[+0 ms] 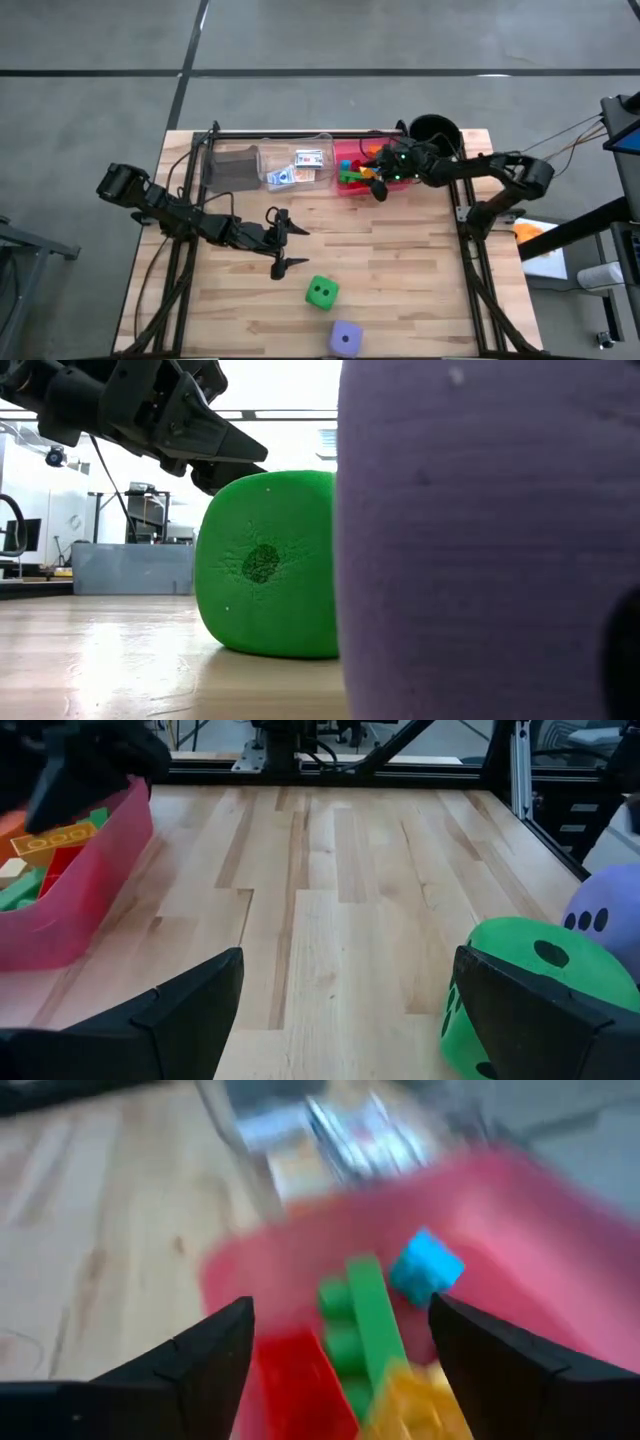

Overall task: Pick & Place Toys
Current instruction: Put the green game die into the black bin

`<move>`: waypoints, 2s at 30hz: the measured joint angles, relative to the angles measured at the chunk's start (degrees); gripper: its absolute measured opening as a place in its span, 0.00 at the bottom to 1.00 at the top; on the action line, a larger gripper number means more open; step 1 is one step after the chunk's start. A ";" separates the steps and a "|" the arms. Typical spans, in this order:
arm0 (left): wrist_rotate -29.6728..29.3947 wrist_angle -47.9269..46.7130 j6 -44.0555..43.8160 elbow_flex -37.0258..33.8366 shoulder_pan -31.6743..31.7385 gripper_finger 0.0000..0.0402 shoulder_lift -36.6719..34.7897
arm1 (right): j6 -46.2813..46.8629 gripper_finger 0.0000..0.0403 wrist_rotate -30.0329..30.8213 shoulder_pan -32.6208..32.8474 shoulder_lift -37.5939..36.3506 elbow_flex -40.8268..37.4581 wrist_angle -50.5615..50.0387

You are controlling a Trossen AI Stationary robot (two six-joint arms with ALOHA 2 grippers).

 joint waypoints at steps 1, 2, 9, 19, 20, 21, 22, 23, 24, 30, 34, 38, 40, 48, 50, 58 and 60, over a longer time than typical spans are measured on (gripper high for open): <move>-0.01 0.02 0.00 0.00 0.00 0.90 0.00 | -0.25 0.74 0.27 1.04 -0.69 -0.19 2.04; 0.00 0.02 0.00 -0.02 0.00 0.90 0.00 | -0.44 0.74 0.57 2.10 -1.56 -0.56 4.63; 1.39 0.03 0.78 -0.04 -0.24 0.90 0.00 | -1.83 0.74 0.88 10.66 -11.68 -5.06 17.79; 7.61 -0.17 1.45 3.09 -0.37 0.90 0.00 | -1.73 0.74 12.24 28.04 -24.63 -6.49 0.33; 7.61 -0.21 0.84 3.28 -0.37 0.90 0.00 | -1.73 0.74 14.66 30.32 -25.31 -6.49 -0.96; 7.87 -0.45 -0.29 3.42 -0.37 0.90 0.00 | -1.73 0.74 17.09 32.66 -25.94 -6.49 -1.98; 8.72 -0.61 -1.40 3.48 -0.37 0.90 0.00 | -1.73 0.74 19.54 35.01 -26.58 -6.49 -3.14; 10.02 -0.63 -1.58 3.48 -0.37 0.90 0.00 | -1.73 0.74 21.96 37.21 -27.11 -6.49 -4.20; 11.08 -0.64 -2.06 3.48 -0.37 0.90 0.00 | -1.73 0.74 24.25 39.43 -27.43 -6.49 -4.80; 15.10 -1.02 -1.64 3.55 -1.69 0.96 0.00 | -1.08 0.74 36.17 50.66 -28.08 -6.49 -8.32; 15.50 -9.28 4.15 7.82 -3.39 0.98 0.00 | 0.62 0.74 40.91 55.36 -27.19 -6.49 -9.03; 12.28 -22.67 6.07 15.67 -4.03 0.99 0.34 | 2.32 0.74 42.57 57.40 -26.57 -6.49 -9.83; 11.68 -27.18 7.59 19.09 -4.67 0.99 0.46 | 3.25 0.74 42.62 57.64 -26.43 -6.49 -10.50; 11.52 -36.42 8.87 28.08 -5.26 1.00 2.95 | 5.80 0.74 42.67 57.73 -26.45 -6.51 -12.89; 11.89 -38.52 8.49 29.76 -5.43 1.00 5.48 | 6.14 0.74 42.67 57.73 -26.45 -6.51 -13.28; 11.35 -48.61 8.87 40.32 -7.69 1.00 18.91 | 7.84 0.74 42.67 57.99 -26.47 -6.54 -14.54; 11.06 -51.65 8.92 43.18 -8.50 1.00 21.76 | 8.25 0.74 42.67 57.99 -26.47 -6.54 -14.98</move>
